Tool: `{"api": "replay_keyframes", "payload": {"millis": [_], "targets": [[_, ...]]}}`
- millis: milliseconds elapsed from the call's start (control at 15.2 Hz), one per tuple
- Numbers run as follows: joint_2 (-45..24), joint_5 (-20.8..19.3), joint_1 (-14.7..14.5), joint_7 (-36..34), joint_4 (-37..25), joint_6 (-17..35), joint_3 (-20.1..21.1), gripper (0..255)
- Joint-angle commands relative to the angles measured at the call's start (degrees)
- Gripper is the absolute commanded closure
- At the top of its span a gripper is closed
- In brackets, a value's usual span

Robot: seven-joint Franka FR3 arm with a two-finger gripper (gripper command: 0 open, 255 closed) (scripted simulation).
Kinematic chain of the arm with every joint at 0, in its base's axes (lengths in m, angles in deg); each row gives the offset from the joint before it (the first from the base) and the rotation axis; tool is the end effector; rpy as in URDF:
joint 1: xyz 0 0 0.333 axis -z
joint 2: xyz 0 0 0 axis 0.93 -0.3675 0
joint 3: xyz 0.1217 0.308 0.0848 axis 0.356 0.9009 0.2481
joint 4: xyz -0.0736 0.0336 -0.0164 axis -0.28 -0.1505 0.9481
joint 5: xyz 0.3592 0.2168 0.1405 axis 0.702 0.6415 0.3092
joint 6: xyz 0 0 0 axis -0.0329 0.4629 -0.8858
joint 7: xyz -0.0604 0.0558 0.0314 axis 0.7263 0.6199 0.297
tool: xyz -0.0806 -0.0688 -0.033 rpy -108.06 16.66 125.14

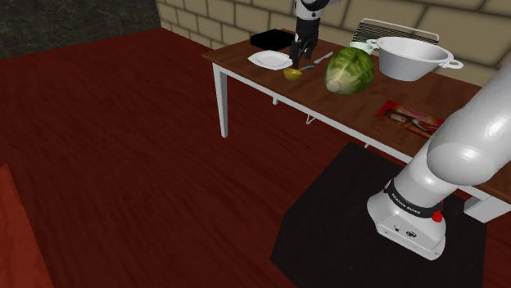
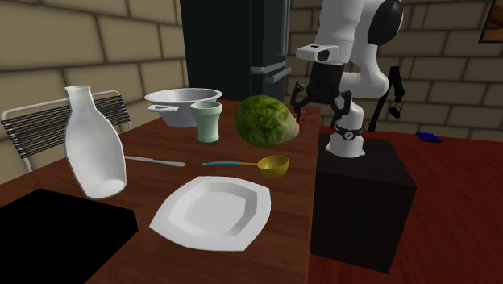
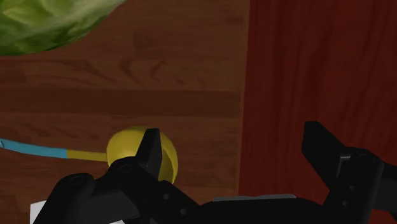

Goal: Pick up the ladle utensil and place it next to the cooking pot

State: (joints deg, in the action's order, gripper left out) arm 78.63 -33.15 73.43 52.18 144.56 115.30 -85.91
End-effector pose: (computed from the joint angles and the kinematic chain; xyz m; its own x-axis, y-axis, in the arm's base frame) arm 0.5648 -0.1361 0.4504 0.9982 0.0582 -0.0109 0.0590 -0.9924 0.1079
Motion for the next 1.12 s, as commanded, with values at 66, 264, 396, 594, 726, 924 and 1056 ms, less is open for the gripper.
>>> {"api": "replay_keyframes", "payload": {"millis": [66, 264, 396, 594, 726, 924, 1056], "targets": [[-6.4, 1.2, 0.7, 1.3, -5.3, 1.6, -0.8, 0], [-12.8, 2.7, 1.6, 2.6, -10.8, 2.9, -1.3, 0], [-17.2, 3.8, 2.3, 3.5, -14.9, 3.4, -1.5, 0], [-18.5, 4.0, 2.6, 3.6, -14.8, 4.8, -1.5, 0], [-19.2, 4.1, 2.7, 3.7, -14.2, 6.2, -1.5, 0], [-20.5, 4.2, 2.8, 3.8, -13.1, 8.5, -1.5, 0], [-20.5, 4.2, 2.8, 3.8, -13.1, 8.5, -1.5, 0]]}}
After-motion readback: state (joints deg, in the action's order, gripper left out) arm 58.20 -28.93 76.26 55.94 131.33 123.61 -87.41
